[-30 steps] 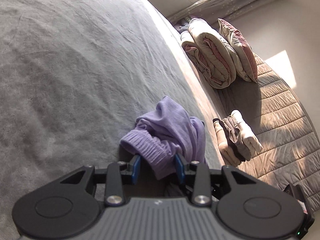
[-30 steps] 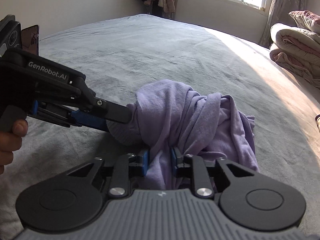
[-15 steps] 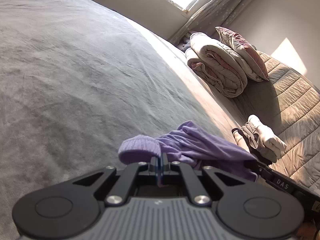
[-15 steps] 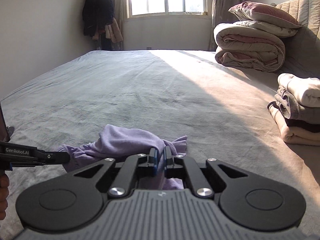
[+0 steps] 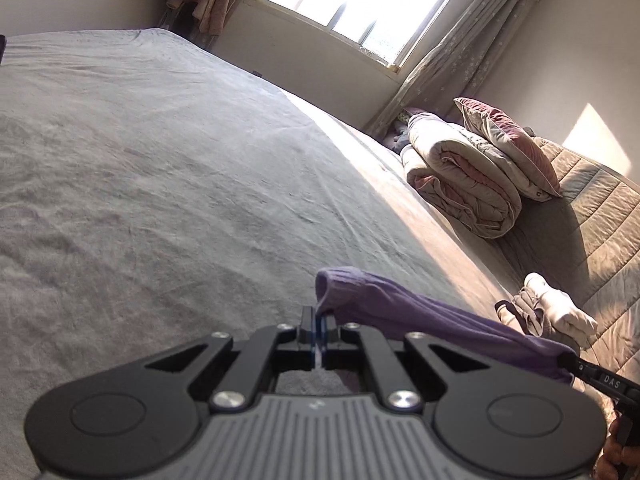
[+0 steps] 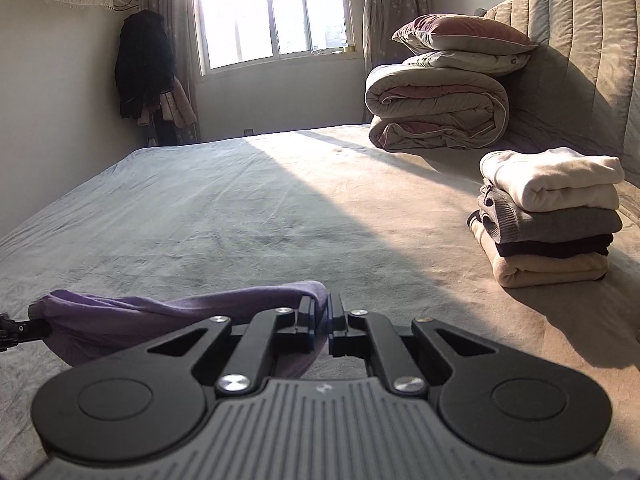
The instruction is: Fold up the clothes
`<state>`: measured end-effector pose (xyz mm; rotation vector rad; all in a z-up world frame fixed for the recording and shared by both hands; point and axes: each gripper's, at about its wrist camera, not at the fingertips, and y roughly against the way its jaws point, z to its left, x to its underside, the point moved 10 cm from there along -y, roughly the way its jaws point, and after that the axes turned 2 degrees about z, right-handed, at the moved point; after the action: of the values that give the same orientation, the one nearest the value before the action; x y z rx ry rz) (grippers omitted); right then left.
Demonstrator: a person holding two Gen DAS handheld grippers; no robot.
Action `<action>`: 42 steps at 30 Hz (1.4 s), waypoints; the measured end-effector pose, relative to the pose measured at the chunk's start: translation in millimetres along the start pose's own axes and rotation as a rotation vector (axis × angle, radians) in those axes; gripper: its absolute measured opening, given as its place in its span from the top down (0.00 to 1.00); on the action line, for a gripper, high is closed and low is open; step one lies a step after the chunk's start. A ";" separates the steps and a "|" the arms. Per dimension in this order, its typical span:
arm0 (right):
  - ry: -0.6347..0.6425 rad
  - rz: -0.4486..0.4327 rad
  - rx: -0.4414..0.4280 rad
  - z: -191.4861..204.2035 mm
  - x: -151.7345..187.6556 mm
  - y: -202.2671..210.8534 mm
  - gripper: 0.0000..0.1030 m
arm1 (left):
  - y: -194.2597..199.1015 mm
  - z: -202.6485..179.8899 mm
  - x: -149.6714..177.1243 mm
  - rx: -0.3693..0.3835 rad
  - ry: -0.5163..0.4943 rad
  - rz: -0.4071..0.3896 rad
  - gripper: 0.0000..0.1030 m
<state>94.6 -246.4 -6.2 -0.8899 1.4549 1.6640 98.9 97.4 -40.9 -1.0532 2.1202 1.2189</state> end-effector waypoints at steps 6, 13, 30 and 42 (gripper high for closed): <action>-0.009 -0.014 -0.013 12.3 -13.0 6.8 0.94 | 14.0 -0.4 -21.2 -0.044 -0.006 -0.055 0.99; 0.139 -0.047 0.004 40.9 -50.8 -6.1 0.94 | 24.2 -1.1 -56.4 -0.120 -0.030 -0.105 0.98; 0.152 0.091 0.034 75.7 -62.0 -147.9 0.94 | -69.9 49.0 -110.5 -0.235 -0.020 -0.010 0.98; 0.184 0.204 0.074 77.8 -31.7 -221.5 0.94 | -154.5 77.8 -96.6 -0.278 0.016 0.099 0.98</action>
<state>301.2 -153.7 -75.7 -0.8979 1.7715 1.6973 282.5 154.3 -88.9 -1.0849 2.0768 1.5932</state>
